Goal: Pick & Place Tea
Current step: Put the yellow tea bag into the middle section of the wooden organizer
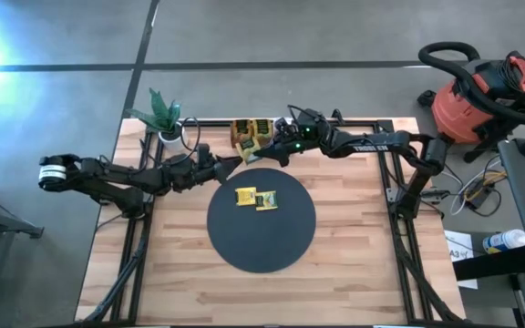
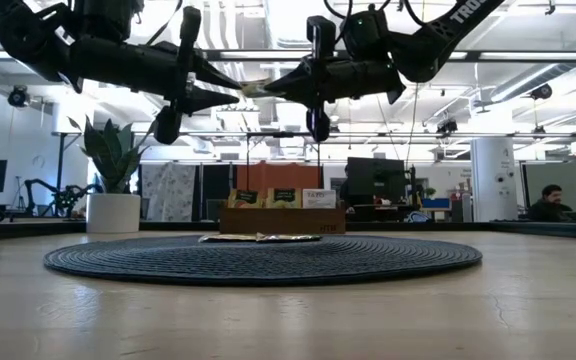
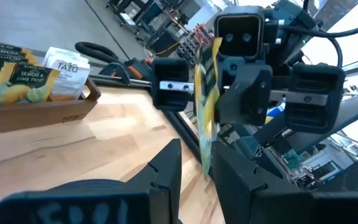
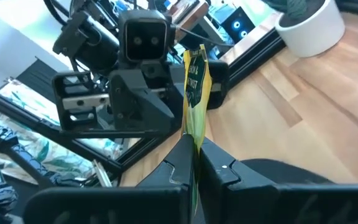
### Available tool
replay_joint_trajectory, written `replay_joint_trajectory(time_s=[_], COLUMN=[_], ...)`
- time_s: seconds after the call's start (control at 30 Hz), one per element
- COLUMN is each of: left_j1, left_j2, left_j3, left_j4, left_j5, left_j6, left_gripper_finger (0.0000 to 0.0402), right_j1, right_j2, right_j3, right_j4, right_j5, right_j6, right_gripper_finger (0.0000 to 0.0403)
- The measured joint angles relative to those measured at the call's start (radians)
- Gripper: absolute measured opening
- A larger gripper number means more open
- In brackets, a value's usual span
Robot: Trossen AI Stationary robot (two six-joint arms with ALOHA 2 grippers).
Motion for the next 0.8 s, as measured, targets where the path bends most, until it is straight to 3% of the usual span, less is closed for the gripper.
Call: replay_joint_trajectory(time_s=[0.6,0.8], left_j1=[0.000,0.000], left_j2=[0.000,0.016], left_j3=[0.036,0.049], left_j4=[0.008,0.004], left_j5=[0.031,0.037], left_j6=[0.030,0.046], left_gripper_finger=[0.0081,0.0038], right_j1=[0.026,0.026], right_j2=[0.000,0.000], right_j3=[0.000,0.000], right_j4=[0.000,0.000], right_j5=[-0.023,-0.023], right_j6=[0.010,0.007], right_gripper_finger=[0.0008,0.0008])
